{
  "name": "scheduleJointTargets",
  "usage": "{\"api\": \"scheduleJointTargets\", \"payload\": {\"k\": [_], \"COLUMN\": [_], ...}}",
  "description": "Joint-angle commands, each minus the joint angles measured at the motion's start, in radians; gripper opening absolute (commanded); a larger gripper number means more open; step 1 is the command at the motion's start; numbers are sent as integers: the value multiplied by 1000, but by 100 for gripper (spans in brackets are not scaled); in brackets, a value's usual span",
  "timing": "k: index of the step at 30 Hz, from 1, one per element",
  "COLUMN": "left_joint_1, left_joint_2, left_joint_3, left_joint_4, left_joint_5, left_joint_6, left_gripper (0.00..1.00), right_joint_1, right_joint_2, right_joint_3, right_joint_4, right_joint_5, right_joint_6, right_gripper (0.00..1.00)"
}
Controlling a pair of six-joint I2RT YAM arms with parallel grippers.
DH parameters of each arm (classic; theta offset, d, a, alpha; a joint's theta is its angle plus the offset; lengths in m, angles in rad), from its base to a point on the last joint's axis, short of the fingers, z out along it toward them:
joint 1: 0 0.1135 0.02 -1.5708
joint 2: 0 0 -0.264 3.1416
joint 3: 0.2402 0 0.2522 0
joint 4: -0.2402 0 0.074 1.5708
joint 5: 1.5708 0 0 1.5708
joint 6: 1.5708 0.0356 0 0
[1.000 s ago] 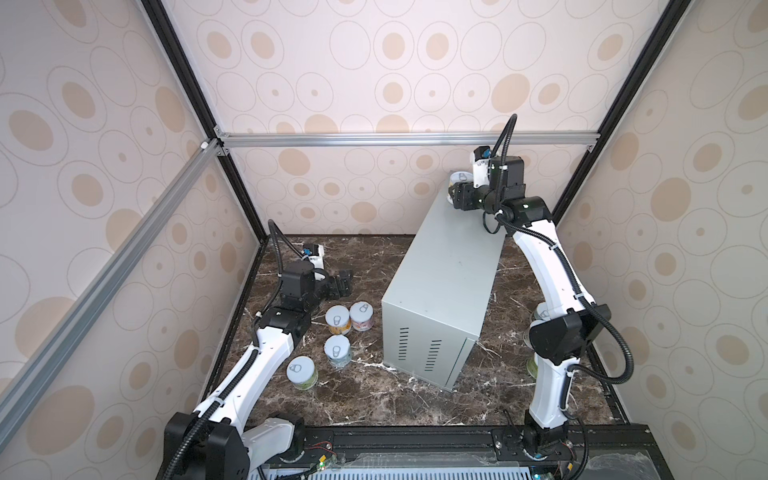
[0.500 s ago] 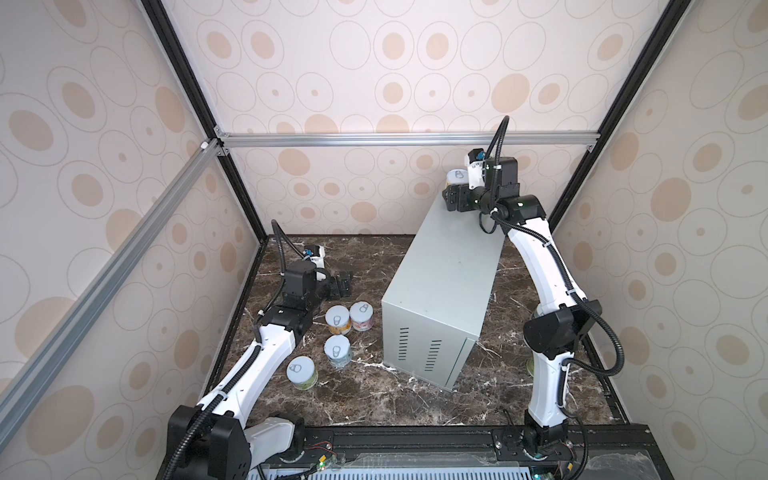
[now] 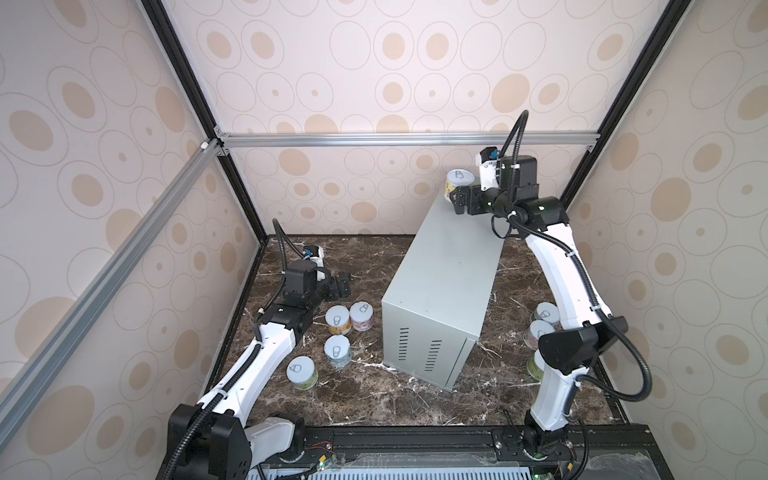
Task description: Place and organize the canned foods onto the counter
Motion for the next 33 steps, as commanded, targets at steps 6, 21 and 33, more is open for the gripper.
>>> {"api": "scheduleJointTargets", "payload": {"k": [6,21,33], "left_joint_1": [-4,-4,-5], "left_joint_2": [-69,-157,-269], "left_joint_3": [89,83,-48], "left_joint_4": [-111,-319,-377], "left_joint_5": [0,-24,-68], "left_joint_6": [10,46,14], "left_gripper": [99,99,99], "right_joint_1": [0,0,0], "right_joint_2": [-267,-849,-1253], "right_joint_3": [-192,-826,-1263], "right_joint_4": [12,108,74], "right_joint_5": [40,91,189], "right_joint_6": [56,212,398], "right_gripper": [99,99,99]}}
